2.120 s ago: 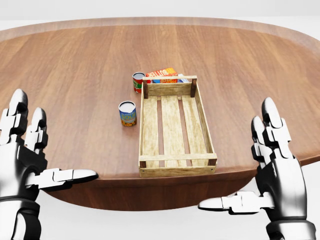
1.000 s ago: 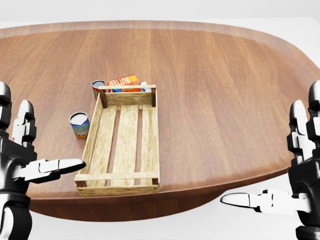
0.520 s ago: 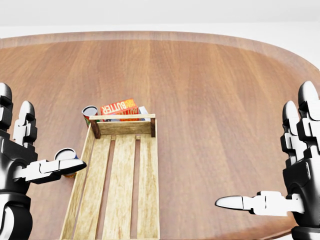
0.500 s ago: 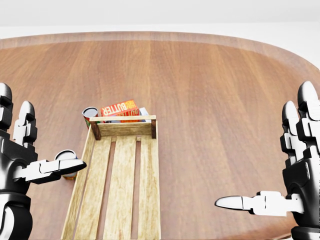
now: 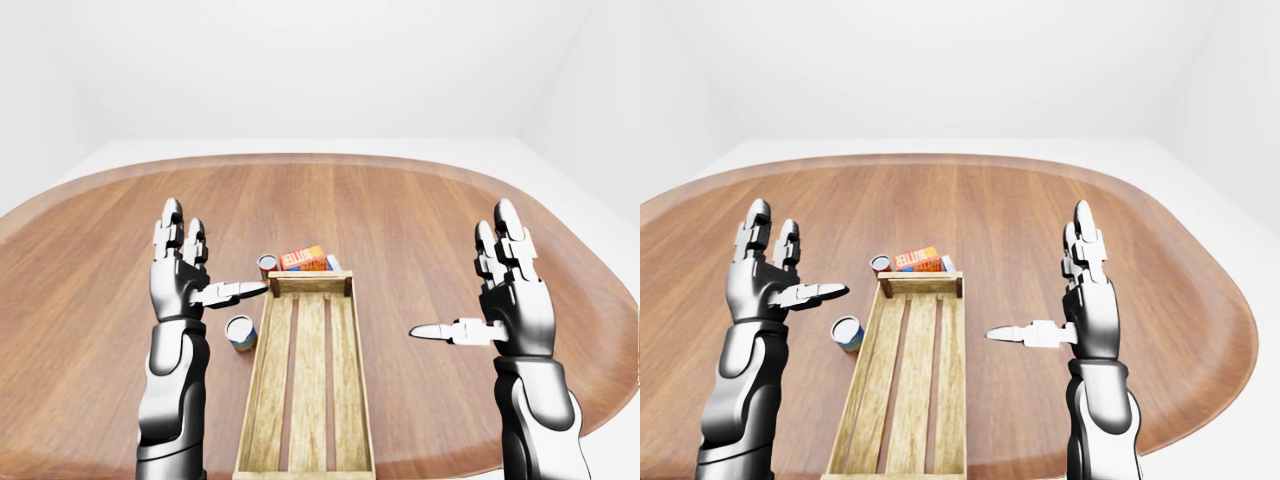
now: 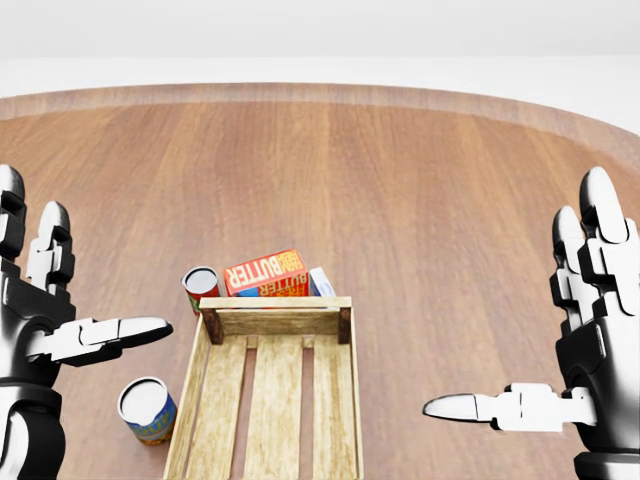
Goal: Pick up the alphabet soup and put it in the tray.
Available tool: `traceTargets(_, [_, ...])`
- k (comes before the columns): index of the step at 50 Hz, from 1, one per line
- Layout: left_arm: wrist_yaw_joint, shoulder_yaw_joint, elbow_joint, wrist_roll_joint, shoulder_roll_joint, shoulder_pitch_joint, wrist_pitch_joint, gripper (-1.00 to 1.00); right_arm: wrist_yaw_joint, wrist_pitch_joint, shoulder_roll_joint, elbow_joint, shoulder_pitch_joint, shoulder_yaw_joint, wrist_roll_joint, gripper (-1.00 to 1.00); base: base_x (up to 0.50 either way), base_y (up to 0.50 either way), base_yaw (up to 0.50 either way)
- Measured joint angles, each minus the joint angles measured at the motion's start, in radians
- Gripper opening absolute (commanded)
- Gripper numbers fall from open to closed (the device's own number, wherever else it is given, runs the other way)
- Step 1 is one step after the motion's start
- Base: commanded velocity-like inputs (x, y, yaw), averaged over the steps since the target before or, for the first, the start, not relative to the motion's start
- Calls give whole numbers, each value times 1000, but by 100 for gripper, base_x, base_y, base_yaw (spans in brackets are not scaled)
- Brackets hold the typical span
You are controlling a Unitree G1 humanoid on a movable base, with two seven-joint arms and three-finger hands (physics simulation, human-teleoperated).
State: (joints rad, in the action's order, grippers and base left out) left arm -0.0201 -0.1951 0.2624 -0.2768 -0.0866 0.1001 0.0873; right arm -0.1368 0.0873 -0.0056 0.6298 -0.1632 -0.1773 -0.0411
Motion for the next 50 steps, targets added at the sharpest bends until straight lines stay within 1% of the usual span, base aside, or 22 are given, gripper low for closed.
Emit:
traceTargets(12, [-3,-5,12,-4,-3,-1,0,100,-3,0,3,17,-6,-3,10,100,49,13,0])
traceTargets(17, [-7,-11,27,-6,-12,7,0,100,2,0,6,30,-7,-9,25,100,0,0,0])
traceTargets(21, [3,-16,42,3,-32,23,0,100,4,0,8,41,-10,-11,33,100,0,0,0])
traceTargets(25, [42,-15,64,50,-66,43,0,100,5,0,9,52,-11,-12,41,100,0,0,0])
traceTargets(27, [74,-13,78,88,-86,52,0,100,5,0,9,57,-12,-13,45,100,0,0,0])
traceTargets(31, [162,-9,85,207,-124,56,0,100,4,0,10,71,-15,-15,52,100,0,0,0])
traceTargets(35, [269,-9,67,347,-157,44,0,100,3,0,12,83,-18,-15,58,100,0,0,0])
traceTargets(42, [466,-33,-1,561,-201,42,0,100,1,0,14,106,-22,-15,68,100,0,0,0])
traceTargets(46, [549,-49,-42,666,-222,44,0,100,-3,0,16,120,-25,-14,75,100,0,0,0])
traceTargets(47, [565,-52,-53,690,-228,45,-1,100,-4,0,16,122,-26,-14,76,100,0,0,0])
traceTargets(49, [592,-58,-78,737,-239,47,-14,100,-5,0,17,126,-27,-13,78,100,0,0,0])
traceTargets(50, [602,-61,-94,759,-245,48,-25,100,-6,0,17,128,-28,-14,80,100,0,0,0])
